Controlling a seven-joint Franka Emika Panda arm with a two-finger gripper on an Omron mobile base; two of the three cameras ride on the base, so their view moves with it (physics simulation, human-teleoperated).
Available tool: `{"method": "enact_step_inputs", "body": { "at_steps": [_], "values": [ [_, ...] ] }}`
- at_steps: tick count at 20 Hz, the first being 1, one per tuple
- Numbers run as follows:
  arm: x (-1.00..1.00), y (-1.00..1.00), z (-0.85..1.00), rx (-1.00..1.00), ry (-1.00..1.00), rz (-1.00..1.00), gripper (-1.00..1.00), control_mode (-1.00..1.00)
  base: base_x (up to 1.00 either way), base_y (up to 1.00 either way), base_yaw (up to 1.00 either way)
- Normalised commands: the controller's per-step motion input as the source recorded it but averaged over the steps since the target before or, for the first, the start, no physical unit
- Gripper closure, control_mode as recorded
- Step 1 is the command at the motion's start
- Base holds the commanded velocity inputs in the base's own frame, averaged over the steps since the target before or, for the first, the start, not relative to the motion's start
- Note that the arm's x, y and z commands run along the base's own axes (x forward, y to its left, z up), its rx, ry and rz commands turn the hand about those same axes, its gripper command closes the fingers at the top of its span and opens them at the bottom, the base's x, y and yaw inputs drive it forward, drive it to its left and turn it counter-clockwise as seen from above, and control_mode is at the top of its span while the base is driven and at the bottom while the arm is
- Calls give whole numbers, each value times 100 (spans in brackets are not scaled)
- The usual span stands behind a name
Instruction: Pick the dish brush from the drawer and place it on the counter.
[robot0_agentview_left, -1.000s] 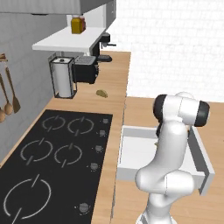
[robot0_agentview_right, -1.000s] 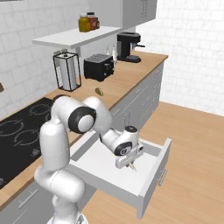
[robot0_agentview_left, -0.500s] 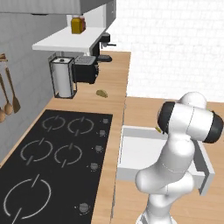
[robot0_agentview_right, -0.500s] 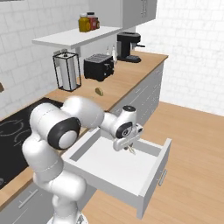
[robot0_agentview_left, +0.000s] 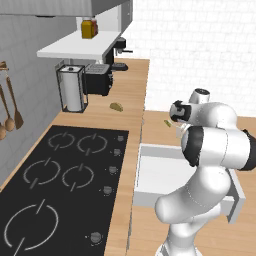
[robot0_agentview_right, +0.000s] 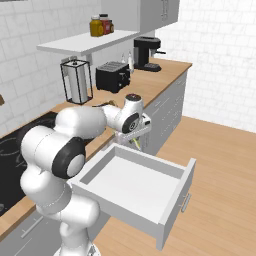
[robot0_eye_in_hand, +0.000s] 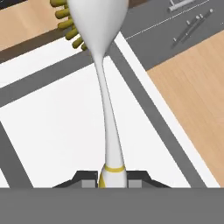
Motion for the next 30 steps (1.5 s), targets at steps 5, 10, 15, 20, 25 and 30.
{"method": "enact_step_inputs", "body": {
  "at_steps": [5, 10, 15, 20, 25, 30],
  "values": [
    [82, 88, 24, 8, -16, -5, 100, -100, 0, 0, 0],
    [84, 52, 0, 6, -6, 0, 100, -100, 0, 0, 0],
    [96, 37, 5, 1, -1, -2, 100, -100, 0, 0, 0],
    [82, 32, -6, 0, 0, -1, 100, -100, 0, 0, 0],
    [41, 31, -26, 0, 0, 0, 100, -100, 0, 0, 0],
    [46, 32, -36, 0, -5, 0, 100, -100, 0, 0, 0]
  ]
}}
